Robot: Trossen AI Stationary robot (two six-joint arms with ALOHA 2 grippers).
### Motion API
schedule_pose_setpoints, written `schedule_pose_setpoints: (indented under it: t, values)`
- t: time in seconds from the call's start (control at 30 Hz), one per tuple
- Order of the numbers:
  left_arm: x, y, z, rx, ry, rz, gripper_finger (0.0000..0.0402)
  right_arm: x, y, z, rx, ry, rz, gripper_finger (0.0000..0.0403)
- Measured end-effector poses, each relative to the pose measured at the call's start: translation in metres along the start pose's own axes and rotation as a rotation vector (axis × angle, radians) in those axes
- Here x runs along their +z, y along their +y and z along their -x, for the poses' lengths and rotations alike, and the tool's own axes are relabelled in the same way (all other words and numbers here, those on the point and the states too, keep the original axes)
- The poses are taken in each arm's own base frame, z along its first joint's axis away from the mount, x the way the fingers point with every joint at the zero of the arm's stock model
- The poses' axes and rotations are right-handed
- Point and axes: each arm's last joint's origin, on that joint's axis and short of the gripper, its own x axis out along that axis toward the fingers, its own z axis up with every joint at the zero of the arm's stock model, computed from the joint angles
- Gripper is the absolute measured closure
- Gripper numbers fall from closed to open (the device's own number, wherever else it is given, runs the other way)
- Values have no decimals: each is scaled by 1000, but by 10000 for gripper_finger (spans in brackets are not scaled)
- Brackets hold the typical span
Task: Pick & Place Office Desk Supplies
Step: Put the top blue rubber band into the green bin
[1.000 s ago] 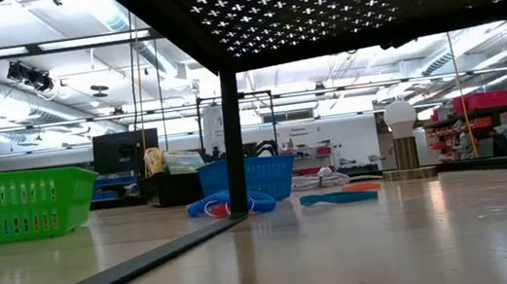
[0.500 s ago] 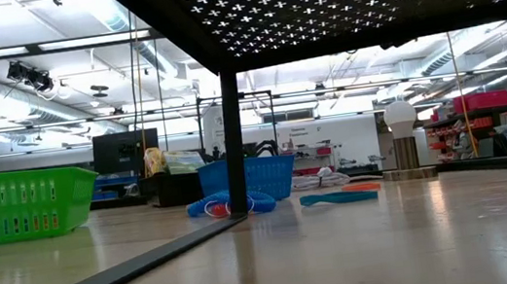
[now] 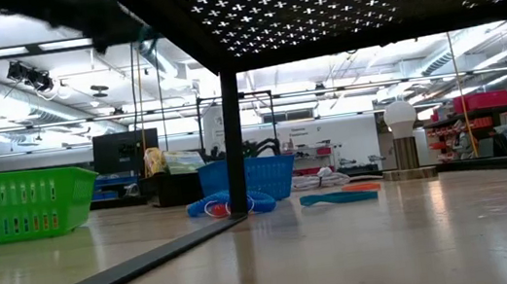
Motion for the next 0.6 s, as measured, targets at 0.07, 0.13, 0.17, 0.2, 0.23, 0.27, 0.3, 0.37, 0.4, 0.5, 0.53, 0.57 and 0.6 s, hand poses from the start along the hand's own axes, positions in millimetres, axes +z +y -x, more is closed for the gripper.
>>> schedule_pose_setpoints:
  t: [0.07,0.13,0.17,0.2,0.23,0.27,0.3,0.37,0.4,0.5,0.53,0.57,0.6]
  values:
    - [-17,-7,11,-56,46,60,402,1,0,0,-1,-8,-11,124]
    - [-33,-14,20,-112,107,112,402,3,0,0,-3,-26,-28,124]
    - [-42,-18,24,-136,150,130,402,3,-1,0,-4,-34,-37,124]
    - [-52,-21,27,-157,195,143,402,4,-1,0,-2,-40,-45,124]
    - [-60,-25,30,-174,240,156,402,5,-1,0,-3,-45,-53,124]
    - [-68,-28,32,-189,284,166,402,5,-1,-1,-3,-46,-59,124]
    - [-75,-30,34,-195,333,164,402,6,-1,-3,3,-48,-67,124]
    - [-86,-35,38,-201,421,172,402,6,-2,-8,29,-41,-88,124]
    - [-90,-36,40,-200,462,173,402,7,-3,-12,43,-38,-95,124]
    - [-101,-40,45,-204,572,172,402,5,-6,-26,87,0,-111,124]
    - [-104,-41,46,-210,607,173,402,5,-8,-32,104,14,-117,124]
    - [-106,-42,48,-222,635,172,402,4,-10,-38,124,26,-125,124]
    - [-108,-45,48,-237,659,175,402,2,-11,-43,143,43,-131,124]
